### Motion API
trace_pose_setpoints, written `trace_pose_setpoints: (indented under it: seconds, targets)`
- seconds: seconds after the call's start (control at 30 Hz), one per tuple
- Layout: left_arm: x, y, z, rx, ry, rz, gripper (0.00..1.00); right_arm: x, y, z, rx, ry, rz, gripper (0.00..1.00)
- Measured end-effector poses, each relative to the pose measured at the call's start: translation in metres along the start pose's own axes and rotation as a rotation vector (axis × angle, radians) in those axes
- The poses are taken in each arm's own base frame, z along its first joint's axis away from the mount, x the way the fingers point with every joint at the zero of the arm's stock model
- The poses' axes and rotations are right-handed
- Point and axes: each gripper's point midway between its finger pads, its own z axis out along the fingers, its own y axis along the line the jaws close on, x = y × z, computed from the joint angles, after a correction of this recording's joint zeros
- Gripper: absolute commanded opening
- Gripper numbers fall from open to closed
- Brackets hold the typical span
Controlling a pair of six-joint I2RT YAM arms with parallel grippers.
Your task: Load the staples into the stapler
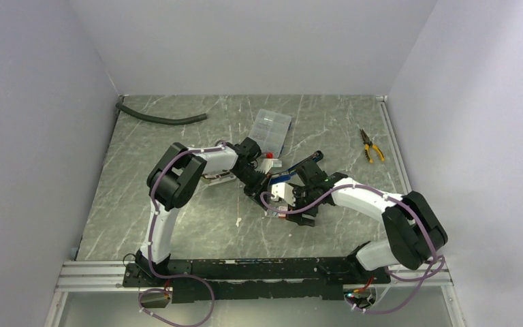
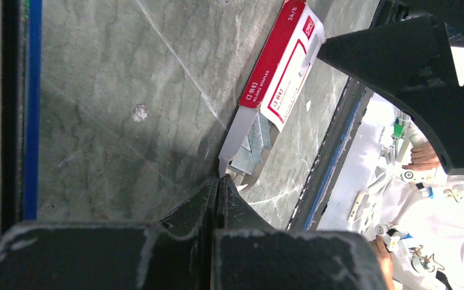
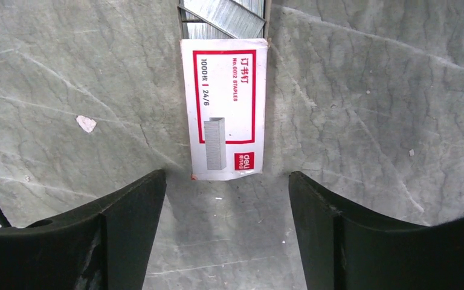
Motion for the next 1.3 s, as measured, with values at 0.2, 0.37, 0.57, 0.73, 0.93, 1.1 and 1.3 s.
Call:
trace_pose_setpoints:
  seconds: [0.2,0.37,0.57,0.73,0.93,1.1,1.3]
  targets:
    - [0.000,-0.001,0.000,-0.003,0.004,0.007,0.03,-0.007,0.002,0.002,-0.027,-0.024,0.009,0.81]
    - [0.001,-0.002,0.001,-0.003,0.010,0.007,0.03,-0.021,-0.005,0.009,-0.054,-0.051,0.019,0.79]
    - [0.002,-0.003,0.002,-0.002,0.013,0.007,0.03,-0.030,-0.008,0.013,-0.070,-0.069,0.020,0.61]
    - [0.002,-0.003,0.002,-0.002,0.014,0.005,0.03,-0.028,-0.006,0.013,-0.081,-0.064,0.004,0.45]
    - [0.002,-0.003,0.003,-0.002,0.017,0.006,0.03,-0.024,-0.002,0.011,-0.080,-0.065,-0.019,0.39]
    - [0.002,-0.005,0.006,0.001,0.020,0.017,0.03,-0.018,0.000,0.008,-0.075,-0.066,-0.022,0.39]
    - [0.000,-0.006,0.007,0.002,0.018,0.026,0.03,-0.014,0.000,0.007,-0.068,-0.068,-0.031,0.39]
